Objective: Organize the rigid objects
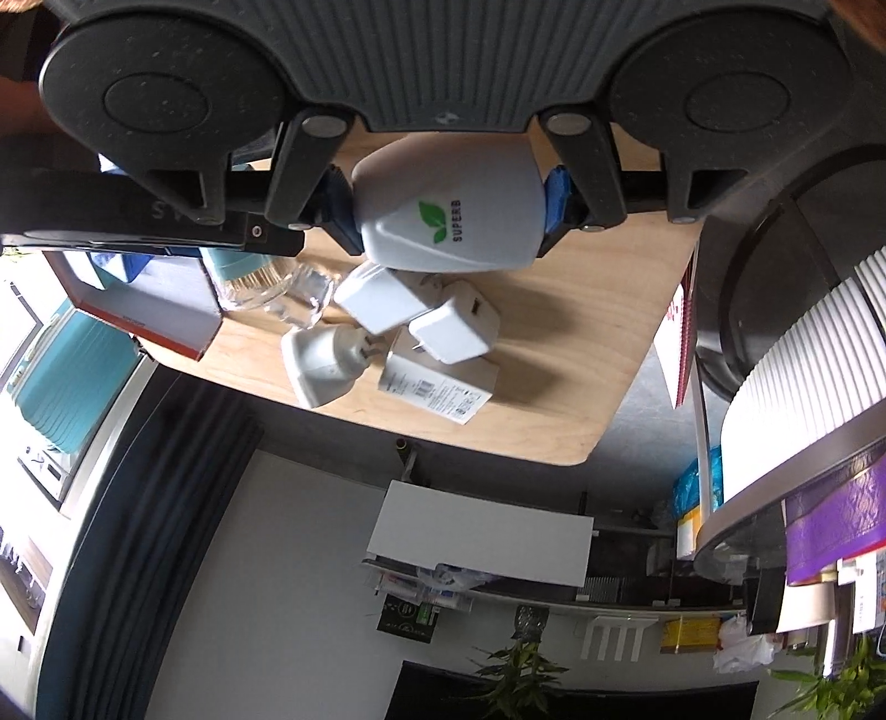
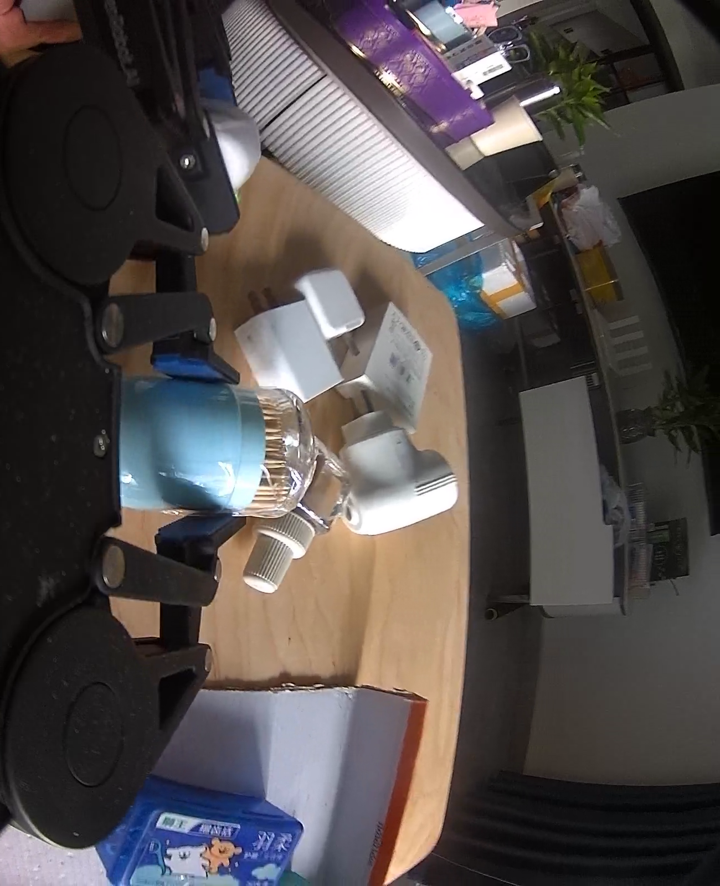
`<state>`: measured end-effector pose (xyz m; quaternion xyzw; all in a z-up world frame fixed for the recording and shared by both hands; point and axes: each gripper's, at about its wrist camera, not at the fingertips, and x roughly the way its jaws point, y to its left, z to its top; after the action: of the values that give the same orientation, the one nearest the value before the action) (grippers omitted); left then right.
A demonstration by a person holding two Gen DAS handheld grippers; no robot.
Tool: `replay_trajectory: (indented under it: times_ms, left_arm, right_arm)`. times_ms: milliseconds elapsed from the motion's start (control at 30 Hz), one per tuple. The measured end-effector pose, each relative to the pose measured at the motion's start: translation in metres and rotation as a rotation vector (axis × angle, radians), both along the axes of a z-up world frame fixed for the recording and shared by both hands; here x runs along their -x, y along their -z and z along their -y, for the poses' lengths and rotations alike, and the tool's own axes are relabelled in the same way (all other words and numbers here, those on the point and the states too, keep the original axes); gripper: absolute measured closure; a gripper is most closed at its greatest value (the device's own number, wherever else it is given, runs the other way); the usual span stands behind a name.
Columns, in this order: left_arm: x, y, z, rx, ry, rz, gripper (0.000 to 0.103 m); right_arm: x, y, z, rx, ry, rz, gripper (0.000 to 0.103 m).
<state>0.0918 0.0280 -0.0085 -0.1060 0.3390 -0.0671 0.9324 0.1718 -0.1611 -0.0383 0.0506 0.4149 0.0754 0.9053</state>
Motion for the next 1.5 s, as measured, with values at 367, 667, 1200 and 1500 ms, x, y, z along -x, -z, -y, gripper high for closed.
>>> replay_trajectory:
  times_ms: [367,667,1200,1500]
  left_arm:
    - [0.017,-0.026,0.015,-0.006,0.020,0.048,0.040]
    - [0.034,-0.044,0.032,-0.012,0.052,0.084,0.040]
    - [0.058,-0.054,0.051,-0.045,0.061,0.085,0.040]
    - [0.069,-0.056,0.066,-0.073,0.063,0.074,0.040]
  right_arm:
    - [0.039,-0.036,0.006,0.011,0.012,0.074,0.045]
    - [0.072,-0.056,0.018,-0.001,0.043,0.114,0.045]
    - [0.109,-0.068,0.031,-0.027,0.073,0.153,0.045]
    - [0.128,-0.070,0.045,-0.037,0.110,0.160,0.045]
